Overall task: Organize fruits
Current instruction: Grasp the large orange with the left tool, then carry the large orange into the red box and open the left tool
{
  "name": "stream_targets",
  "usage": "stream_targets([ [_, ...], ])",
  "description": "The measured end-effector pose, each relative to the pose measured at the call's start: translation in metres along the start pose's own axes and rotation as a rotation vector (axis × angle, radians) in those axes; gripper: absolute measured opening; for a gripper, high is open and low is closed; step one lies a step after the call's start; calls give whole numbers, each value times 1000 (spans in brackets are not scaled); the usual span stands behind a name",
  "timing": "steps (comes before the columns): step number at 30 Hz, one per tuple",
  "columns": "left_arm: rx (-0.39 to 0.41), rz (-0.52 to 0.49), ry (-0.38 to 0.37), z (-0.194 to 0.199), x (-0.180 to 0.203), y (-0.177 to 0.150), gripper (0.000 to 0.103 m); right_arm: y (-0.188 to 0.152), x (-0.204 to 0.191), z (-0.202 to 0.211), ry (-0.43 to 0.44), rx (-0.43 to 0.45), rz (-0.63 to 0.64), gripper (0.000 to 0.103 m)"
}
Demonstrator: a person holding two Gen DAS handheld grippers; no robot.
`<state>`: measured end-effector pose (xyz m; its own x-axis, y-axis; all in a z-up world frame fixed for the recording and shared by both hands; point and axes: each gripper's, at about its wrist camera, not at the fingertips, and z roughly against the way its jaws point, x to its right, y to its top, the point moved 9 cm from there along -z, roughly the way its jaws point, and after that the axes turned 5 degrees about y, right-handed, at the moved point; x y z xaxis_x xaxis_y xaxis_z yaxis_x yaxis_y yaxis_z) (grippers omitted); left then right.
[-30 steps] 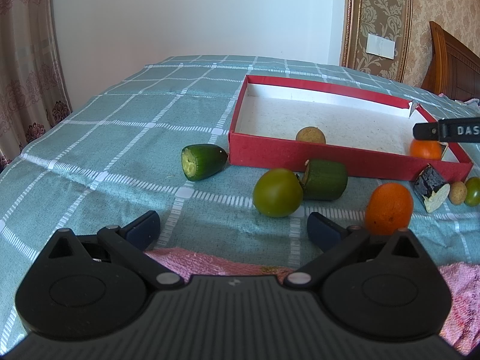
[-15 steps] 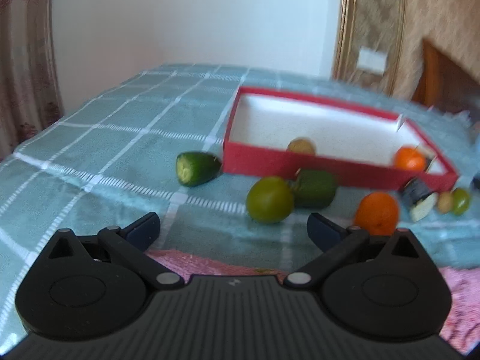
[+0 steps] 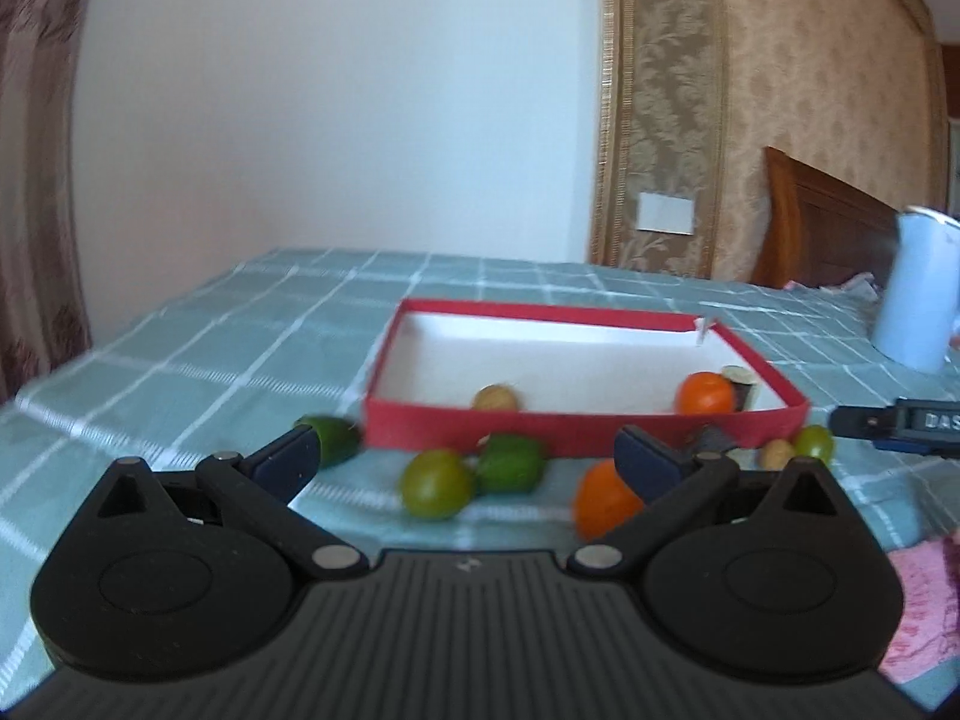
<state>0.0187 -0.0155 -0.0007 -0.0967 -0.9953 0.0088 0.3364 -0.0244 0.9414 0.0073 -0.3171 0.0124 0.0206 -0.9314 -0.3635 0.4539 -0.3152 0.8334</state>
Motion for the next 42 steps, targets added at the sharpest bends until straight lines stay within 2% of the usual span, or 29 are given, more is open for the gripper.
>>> stream_targets([
  [2, -1, -39, -9, -1, 13, 2, 101, 0, 0, 0, 4, 0, -4, 78],
  [4, -15, -66, -32, -3, 24, 0, 91, -1, 1, 0, 8, 1, -7, 78],
  [7, -44, -82, -71, -7, 38, -5, 86, -1, 2, 0, 15, -5, -17, 79],
  [10, -70, -96, -97, -13, 50, -9, 76, -1, 2, -1, 20, -7, -23, 80],
  [13, -109, -120, -116, -21, 61, -15, 61, -1, 4, -1, 29, -6, -36, 80],
  [15, -142, -126, -115, -26, 64, -21, 41, -1, 5, 0, 35, -6, -45, 80],
  [16, -160, -121, -118, -30, 66, -24, 37, -1, 5, 0, 38, -6, -49, 80],
  [19, -179, -102, -126, -37, 67, -27, 36, -1, 6, 0, 45, -5, -58, 80],
  [26, -168, -116, -113, -36, 70, -27, 36, -1, 7, 0, 51, -4, -68, 80],
  [32, -171, -88, -113, -33, 68, -25, 35, -1, 8, 1, 48, 2, -74, 80],
  [37, -122, -76, -95, -24, 59, -8, 35, -1, 7, 0, 44, 2, -77, 80],
  [42, -63, -80, -43, -26, 41, 21, 35, -1, 6, -1, 43, 2, -78, 80],
])
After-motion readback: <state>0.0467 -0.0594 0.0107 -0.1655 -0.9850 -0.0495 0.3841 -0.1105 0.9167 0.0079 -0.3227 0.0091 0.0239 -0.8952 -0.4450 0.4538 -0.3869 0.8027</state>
